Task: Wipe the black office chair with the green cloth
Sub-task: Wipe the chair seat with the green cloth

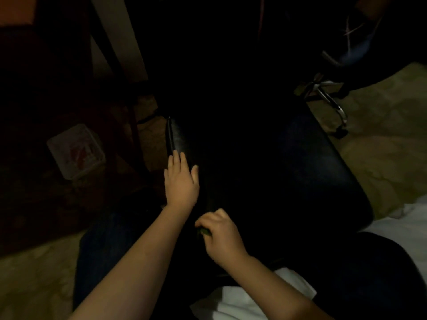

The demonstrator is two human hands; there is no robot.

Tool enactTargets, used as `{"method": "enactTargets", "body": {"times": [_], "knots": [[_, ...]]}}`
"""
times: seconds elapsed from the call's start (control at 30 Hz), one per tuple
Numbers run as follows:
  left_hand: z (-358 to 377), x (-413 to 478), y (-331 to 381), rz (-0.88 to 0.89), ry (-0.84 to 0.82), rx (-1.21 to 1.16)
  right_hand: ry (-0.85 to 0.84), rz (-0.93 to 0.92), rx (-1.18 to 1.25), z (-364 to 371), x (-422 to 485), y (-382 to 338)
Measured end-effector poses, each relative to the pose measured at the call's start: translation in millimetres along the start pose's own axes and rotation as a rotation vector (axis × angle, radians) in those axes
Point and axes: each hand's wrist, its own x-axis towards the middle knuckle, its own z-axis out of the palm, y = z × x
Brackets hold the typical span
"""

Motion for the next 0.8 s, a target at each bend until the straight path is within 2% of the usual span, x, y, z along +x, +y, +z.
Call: {"method": "enactTargets", "body": {"times": [0.13,0.33,0.57,0.8], "knots": [[17.6,-29.0,18.6,0.035,0.019,-0.035,0.025,-0.009,-0.013,-0.8,-30.7,6.8],[47.1,-50.1,23.2,-0.033,0.029,0.179,0.09,-0.085,-0.017,-17.1,-55.8,28.4],[52.9,-45.2,18.7,-0.02,0.066,0.182,0.233,-0.033,-0.118,-53.3,-41.2,76.1],[45.6,-21.2,-1.3,0.092,0.084,0.183,0.356,0.096,-0.28,-106.7,-11.3,134.8]]}}
